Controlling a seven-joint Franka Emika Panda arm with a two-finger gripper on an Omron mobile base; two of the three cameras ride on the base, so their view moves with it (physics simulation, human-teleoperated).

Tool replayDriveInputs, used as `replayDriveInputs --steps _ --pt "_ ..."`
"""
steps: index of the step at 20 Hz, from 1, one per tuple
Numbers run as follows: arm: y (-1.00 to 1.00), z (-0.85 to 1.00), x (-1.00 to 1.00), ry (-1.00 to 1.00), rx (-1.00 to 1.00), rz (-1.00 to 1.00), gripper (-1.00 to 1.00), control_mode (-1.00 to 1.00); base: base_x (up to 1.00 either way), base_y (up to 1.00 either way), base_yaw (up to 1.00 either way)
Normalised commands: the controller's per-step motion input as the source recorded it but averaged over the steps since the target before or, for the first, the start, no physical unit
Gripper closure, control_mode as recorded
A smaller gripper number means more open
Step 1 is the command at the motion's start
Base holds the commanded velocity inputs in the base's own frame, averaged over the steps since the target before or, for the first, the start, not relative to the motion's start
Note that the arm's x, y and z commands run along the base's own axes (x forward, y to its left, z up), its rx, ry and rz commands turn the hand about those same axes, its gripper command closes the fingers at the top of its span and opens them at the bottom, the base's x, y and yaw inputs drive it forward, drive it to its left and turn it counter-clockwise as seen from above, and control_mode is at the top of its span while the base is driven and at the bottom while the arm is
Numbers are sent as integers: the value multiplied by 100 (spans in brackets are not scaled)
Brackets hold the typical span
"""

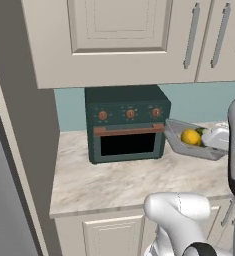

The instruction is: Take the broccoli and lemon out of the freezer and place them in the tupperware container on the counter. Then put the tupperware containing the vegetables back in the freezer.

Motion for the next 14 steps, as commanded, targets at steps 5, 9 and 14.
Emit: replayDriveInputs --steps 5,9,14 --pt "43 38 -18 9 -13 0 100 -100 0 0 0" --pt "31 33 -15 11 -9 0 100 -100 0 0 0" --pt "30 14 -20 14 -3 0 100 -100 0 0 0"
